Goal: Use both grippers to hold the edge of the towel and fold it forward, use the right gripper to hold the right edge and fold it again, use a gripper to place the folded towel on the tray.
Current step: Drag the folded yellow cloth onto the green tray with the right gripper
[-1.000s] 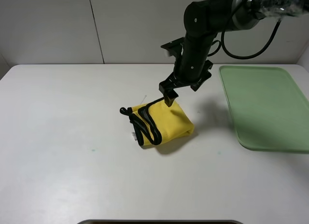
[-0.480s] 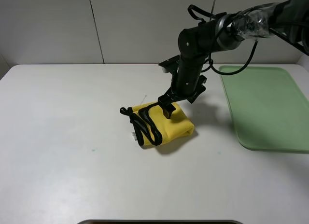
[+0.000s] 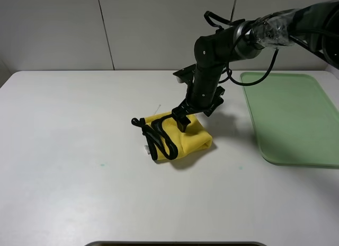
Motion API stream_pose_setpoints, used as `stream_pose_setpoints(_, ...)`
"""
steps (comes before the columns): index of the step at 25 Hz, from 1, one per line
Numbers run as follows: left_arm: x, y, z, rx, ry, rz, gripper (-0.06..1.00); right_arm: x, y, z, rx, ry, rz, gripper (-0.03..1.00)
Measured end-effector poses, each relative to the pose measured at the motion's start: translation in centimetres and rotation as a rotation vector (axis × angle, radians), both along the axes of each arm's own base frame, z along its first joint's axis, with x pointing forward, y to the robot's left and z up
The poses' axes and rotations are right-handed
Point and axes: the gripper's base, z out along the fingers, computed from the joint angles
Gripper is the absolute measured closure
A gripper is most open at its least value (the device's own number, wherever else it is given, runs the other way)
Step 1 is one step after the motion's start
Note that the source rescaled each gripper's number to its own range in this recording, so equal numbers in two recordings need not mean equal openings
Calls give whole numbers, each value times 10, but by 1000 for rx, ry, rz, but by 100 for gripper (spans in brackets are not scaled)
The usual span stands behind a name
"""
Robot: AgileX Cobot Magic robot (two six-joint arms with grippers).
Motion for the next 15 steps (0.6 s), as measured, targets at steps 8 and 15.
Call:
stream_pose_setpoints(8, 0, 0, 0, 0, 0, 0, -6, -2, 4, 0, 24, 20, -18, 46)
stream_pose_setpoints(15, 0, 0, 0, 0, 0, 0, -6, -2, 3, 0, 23, 18, -17, 90)
